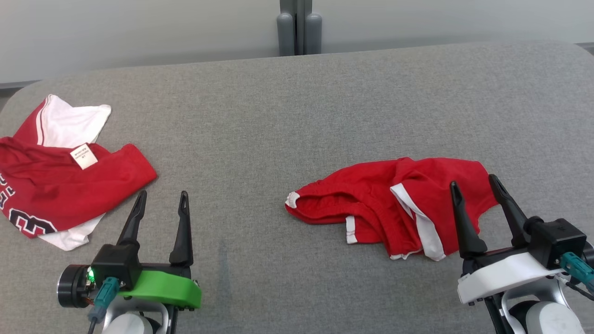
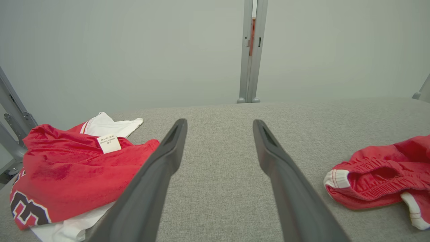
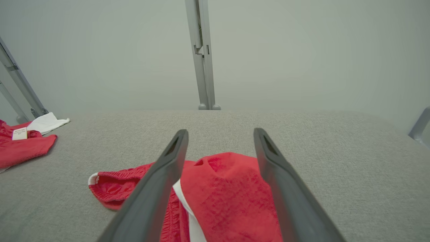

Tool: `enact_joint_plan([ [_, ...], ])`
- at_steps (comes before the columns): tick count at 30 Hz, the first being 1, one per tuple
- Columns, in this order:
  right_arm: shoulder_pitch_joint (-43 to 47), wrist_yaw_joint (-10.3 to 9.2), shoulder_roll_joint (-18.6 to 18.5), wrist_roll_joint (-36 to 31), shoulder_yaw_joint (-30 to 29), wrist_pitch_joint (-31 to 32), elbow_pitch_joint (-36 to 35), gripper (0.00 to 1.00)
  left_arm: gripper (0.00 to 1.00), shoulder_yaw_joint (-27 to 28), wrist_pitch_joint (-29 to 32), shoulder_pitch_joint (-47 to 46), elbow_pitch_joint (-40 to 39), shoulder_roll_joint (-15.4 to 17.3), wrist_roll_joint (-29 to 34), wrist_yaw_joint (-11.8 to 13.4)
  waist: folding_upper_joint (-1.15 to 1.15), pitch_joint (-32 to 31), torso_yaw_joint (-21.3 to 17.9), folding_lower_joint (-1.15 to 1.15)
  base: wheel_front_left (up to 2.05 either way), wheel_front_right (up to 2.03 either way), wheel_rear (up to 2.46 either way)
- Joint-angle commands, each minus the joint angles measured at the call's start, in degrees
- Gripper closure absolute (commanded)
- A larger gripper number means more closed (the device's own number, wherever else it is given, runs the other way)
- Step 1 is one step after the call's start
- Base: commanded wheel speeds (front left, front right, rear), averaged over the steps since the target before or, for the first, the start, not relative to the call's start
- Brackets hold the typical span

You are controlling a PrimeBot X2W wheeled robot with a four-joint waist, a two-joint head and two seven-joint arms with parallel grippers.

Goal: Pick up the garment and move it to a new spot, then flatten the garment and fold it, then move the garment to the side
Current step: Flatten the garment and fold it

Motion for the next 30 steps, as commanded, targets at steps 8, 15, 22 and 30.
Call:
enact_joint_plan([
  [8,1.96,0.01,-0.77,0.79,3.25,1.59,5.74,0.0,0.0,-0.37,-0.13,-1.99,-0.11,0.03,0.02,-0.26,0.0,2.1,0.96,0.0,0.0,0.0,0.0],
  [15,3.44,0.02,-0.45,-0.63,2.64,1.1,13.2,0.0,0.0,-0.5,-0.46,-3.18,0.25,-0.71,0.14,-0.47,0.0,4.23,1.1,0.0,0.0,0.0,0.0],
  [22,-0.57,0.01,-0.32,-2.2,2.04,-0.42,19.57,0.33,0.0,-0.33,-0.66,-4.26,0.98,-0.97,0.27,-0.96,0.0,5.36,0.69,0.0,0.0,0.0,0.0],
  [30,-3.38,0.01,-1.6,-3.02,-0.05,-2.39,19.79,1.0,0.0,-0.35,-0.9,-5.03,1.4,-1.5,0.65,-1.23,0.0,5.75,1.01,0.0,0.0,0.0,0.0],
])
